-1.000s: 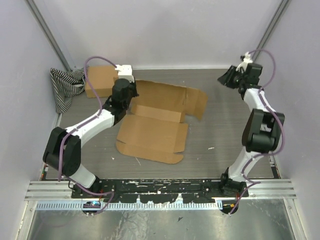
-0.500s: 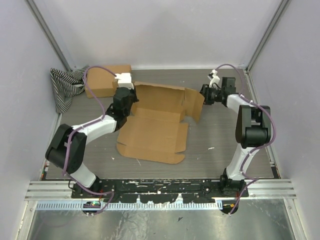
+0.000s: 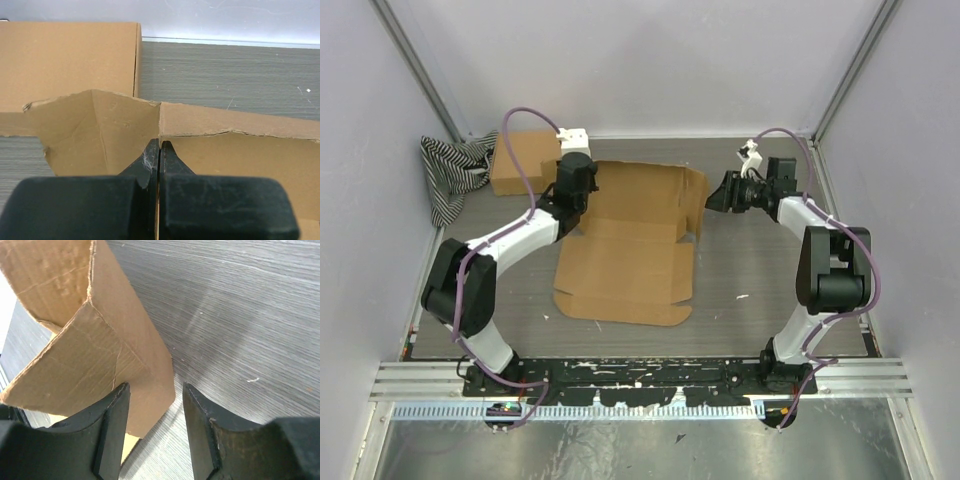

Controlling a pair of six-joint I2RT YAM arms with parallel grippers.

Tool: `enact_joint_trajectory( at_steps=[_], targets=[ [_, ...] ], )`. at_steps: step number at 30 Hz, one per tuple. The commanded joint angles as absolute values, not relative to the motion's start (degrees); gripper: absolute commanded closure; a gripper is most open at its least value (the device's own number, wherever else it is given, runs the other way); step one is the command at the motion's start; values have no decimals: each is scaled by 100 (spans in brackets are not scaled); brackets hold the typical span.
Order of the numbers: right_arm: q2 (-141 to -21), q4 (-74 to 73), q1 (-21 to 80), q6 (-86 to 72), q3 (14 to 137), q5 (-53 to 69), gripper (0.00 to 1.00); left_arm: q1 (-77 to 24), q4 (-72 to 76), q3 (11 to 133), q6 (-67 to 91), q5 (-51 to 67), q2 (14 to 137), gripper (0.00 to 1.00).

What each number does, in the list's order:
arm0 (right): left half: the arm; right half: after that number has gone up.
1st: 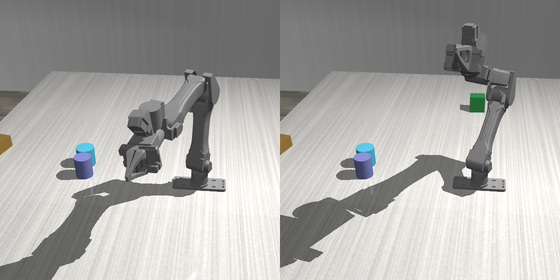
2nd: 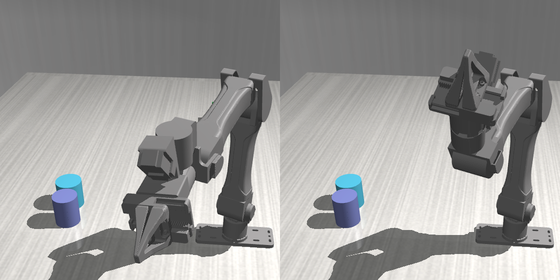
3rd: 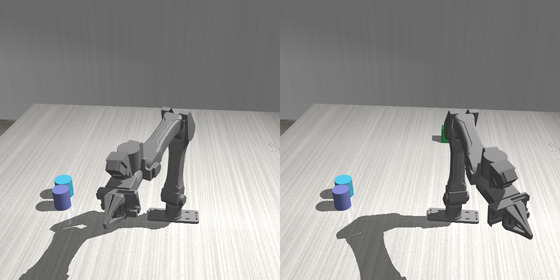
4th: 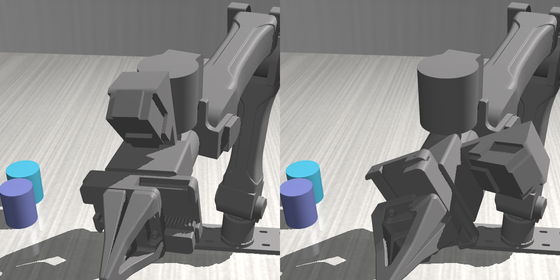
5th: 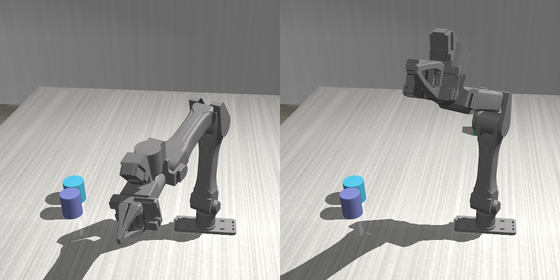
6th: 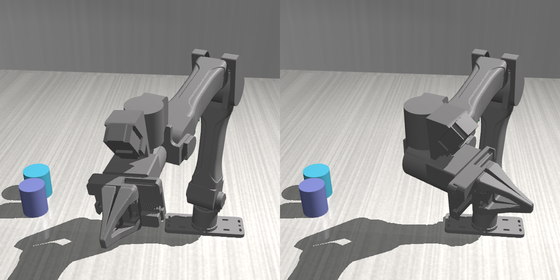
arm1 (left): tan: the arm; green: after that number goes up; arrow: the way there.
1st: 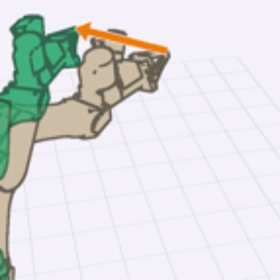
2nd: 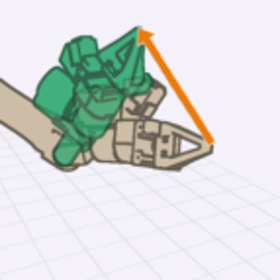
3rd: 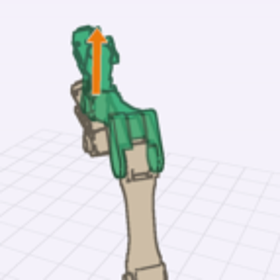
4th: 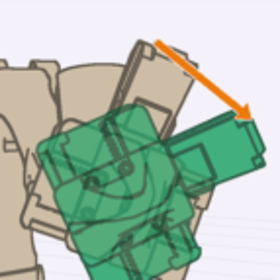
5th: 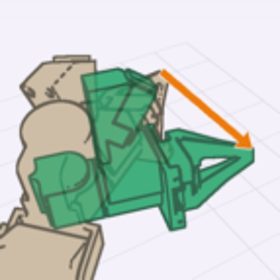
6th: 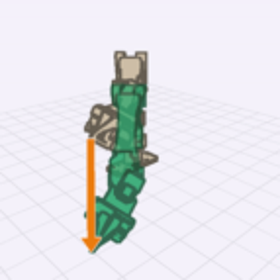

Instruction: Fold the paper box

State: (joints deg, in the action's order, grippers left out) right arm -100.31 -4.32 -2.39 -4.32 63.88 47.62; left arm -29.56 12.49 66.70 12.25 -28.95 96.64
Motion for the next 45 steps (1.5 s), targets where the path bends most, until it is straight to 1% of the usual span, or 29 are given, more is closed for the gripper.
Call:
enact_joint_trajectory(
  at_steps=[1,8,14,21,24,28,31,34,36,39,45],
  targets=[
    [-9872,-78,-80,-294,6432,5260,47,-2945,1632,6385,1218,-2865,9564,100],
    [-9878,-91,229,-15,6407,5263,44,-2944,2257,5796,1179,-2617,9508,100],
    [-9772,24,285,68,6297,5106,43,-2944,3395,4952,1094,-2390,9254,100],
    [-9651,-111,277,110,6385,5166,43,-2945,3976,4474,1025,-2260,8892,100],
    [-9565,-241,136,186,6496,5185,44,-2949,4065,4474,945,-2187,8798,100],
    [-9400,-253,-334,98,6676,5383,44,-2944,4223,4470,817,-2131,8691,100],
    [-9181,203,-739,-281,6580,5586,44,-2947,4581,4350,753,-2084,8670,100],
    [-9036,703,-1029,-588,6339,5524,44,-2947,4903,4175,713,-2089,8706,100],
    [-9109,644,-1046,-512,6321,5301,44,-2944,5076,4059,712,-2109,8734,100],
    [-9535,618,-1050,-463,6331,5196,46,-2953,5123,3981,743,-2094,8766,100],
    [-10174,1444,-1028,-664,6003,5830,47,-2946,5353,3823,751,-2049,8779,100]
  ],
)
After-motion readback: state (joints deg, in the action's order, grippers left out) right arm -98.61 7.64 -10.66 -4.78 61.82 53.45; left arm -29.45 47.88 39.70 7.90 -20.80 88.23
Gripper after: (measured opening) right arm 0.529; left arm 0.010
